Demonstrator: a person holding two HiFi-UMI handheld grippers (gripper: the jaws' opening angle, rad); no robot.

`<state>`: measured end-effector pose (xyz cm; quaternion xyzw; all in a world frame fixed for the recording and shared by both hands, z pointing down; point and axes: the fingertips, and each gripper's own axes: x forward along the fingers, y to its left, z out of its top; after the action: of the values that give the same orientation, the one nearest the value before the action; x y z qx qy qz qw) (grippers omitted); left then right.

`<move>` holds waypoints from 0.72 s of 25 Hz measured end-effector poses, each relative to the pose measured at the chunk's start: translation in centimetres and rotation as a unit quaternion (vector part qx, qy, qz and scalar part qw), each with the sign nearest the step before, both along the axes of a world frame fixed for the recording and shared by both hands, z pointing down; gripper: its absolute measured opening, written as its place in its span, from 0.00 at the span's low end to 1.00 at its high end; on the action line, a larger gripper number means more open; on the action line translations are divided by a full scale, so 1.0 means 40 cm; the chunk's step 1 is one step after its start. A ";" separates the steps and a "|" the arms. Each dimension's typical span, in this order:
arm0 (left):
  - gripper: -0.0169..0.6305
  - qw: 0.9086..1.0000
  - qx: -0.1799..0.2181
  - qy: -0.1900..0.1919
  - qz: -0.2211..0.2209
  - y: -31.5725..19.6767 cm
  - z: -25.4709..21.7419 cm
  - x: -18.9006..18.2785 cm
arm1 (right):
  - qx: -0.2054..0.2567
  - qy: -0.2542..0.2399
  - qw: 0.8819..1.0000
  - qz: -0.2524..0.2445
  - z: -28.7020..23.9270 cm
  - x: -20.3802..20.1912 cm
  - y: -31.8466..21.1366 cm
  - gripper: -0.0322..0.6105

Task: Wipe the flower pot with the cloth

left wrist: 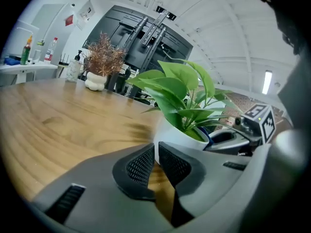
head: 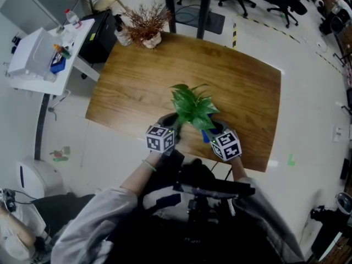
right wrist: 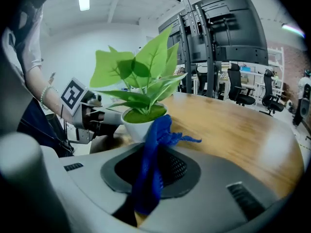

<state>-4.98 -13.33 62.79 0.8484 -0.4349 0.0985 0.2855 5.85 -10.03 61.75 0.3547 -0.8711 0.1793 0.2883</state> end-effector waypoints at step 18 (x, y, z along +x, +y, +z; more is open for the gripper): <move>0.06 1.000 0.006 -0.010 0.012 -0.033 0.001 0.000 | -0.043 -0.060 0.997 0.032 0.015 -0.103 0.084 0.19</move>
<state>-4.97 -14.63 62.84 0.8541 -0.4279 0.1082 0.2751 1.71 -6.66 62.35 0.3582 -0.8666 0.2469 0.2444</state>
